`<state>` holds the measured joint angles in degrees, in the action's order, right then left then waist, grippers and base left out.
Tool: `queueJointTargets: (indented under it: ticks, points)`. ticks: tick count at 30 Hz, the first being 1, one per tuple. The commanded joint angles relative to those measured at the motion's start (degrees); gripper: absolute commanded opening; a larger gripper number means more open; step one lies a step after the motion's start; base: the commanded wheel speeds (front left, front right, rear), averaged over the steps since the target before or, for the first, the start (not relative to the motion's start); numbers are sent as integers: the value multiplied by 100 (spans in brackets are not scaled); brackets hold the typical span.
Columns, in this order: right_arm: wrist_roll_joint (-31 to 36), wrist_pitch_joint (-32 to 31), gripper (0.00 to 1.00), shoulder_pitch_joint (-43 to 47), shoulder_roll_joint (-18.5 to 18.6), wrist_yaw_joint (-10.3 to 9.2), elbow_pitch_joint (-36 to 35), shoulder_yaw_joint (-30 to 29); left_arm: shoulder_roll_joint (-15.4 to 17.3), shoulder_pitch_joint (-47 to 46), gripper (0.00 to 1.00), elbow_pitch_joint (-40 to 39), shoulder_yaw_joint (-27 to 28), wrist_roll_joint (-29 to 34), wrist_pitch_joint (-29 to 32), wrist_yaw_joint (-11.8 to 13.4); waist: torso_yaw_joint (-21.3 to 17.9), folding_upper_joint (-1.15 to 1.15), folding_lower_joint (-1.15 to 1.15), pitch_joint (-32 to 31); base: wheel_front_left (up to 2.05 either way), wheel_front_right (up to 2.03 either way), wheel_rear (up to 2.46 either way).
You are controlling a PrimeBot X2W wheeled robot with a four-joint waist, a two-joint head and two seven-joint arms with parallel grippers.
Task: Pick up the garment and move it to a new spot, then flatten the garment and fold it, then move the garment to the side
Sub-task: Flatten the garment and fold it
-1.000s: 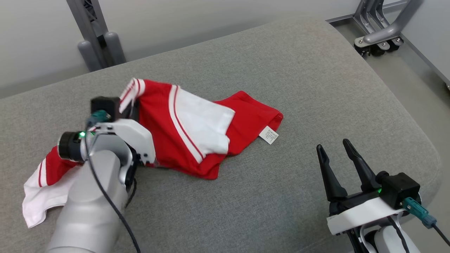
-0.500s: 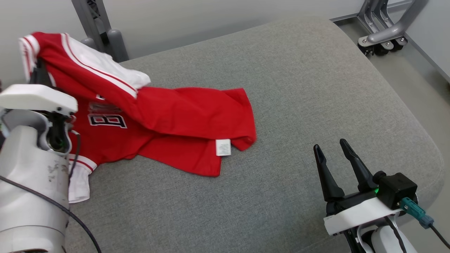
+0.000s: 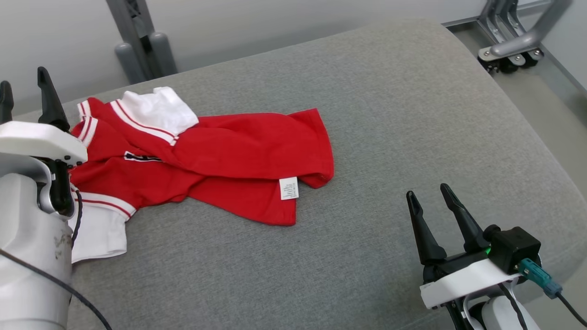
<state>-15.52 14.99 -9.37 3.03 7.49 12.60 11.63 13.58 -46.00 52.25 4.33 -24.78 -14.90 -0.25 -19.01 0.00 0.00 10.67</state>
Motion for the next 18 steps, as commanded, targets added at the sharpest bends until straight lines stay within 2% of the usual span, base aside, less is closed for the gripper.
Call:
queueJointTargets:
  ticks: [1,9,13,18]
  points:
    - [1,29,100,24,9,0,29,-1,27,235,100,-417,20,140,-30,68,130,0,0,-45,0,0,0]
    - [-4,29,100,129,35,0,122,18,-309,1967,100,-2525,250,548,-31,231,607,0,0,-254,0,0,0]
    - [-38,29,100,169,86,0,212,61,-547,2826,100,-3151,168,679,-32,282,863,0,0,-378,0,0,0]
    - [-75,29,100,215,133,0,284,104,-774,3548,100,-3627,65,769,-32,460,1099,0,0,-493,0,0,0]
